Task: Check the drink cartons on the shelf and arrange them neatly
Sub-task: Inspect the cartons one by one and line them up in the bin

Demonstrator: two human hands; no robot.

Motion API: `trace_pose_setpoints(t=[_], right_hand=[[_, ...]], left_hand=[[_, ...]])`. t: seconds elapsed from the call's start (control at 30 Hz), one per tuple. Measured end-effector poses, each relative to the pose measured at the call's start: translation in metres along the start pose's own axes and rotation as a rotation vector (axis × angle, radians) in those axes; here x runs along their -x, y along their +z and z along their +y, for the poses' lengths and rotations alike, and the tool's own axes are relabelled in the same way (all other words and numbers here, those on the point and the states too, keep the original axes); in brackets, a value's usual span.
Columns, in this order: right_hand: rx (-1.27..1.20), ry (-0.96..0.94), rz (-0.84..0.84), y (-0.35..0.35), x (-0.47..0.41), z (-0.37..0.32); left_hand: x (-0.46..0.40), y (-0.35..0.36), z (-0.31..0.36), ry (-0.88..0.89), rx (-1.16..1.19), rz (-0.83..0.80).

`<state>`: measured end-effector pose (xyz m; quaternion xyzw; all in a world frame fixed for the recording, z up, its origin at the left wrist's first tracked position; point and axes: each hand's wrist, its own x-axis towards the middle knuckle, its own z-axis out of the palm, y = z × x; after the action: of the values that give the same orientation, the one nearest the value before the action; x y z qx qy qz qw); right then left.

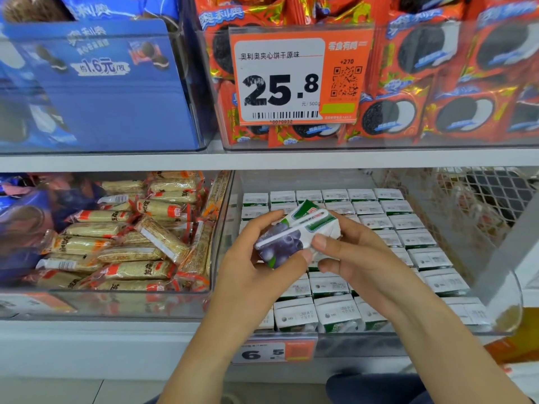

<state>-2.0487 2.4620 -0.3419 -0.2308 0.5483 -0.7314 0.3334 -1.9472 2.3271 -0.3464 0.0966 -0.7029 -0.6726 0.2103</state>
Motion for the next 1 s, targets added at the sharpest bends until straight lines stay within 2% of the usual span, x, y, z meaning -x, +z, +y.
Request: trace_pose_setpoints(t=[0.13, 0.3, 0.4, 0.7, 1.0], right_hand=[[0.001, -0.046, 0.078, 0.0014, 0.0002, 0.0011], [-0.032, -0.056, 0.192, 0.0026, 0.0021, -0.0014], [0.010, -0.056, 0.229, 0.0033, 0.0019, -0.0010], [-0.060, -0.059, 0.119, 0.0022, 0.0046, -0.0027], [-0.056, -0.138, 0.244, 0.0041, 0.0031, 0.0020]], left_hand=[[0.0019, 0.0001, 0.0003, -0.005, -0.023, -0.012], [0.0034, -0.0018, -0.0029, 0.037, -0.216, -0.048], [0.0036, -0.0010, -0.0037, 0.065, -0.253, -0.031], [0.0020, -0.0026, 0.0010, 0.025, -0.016, -0.083], [0.0026, 0.0000, 0.0024, -0.067, 0.094, -0.124]])
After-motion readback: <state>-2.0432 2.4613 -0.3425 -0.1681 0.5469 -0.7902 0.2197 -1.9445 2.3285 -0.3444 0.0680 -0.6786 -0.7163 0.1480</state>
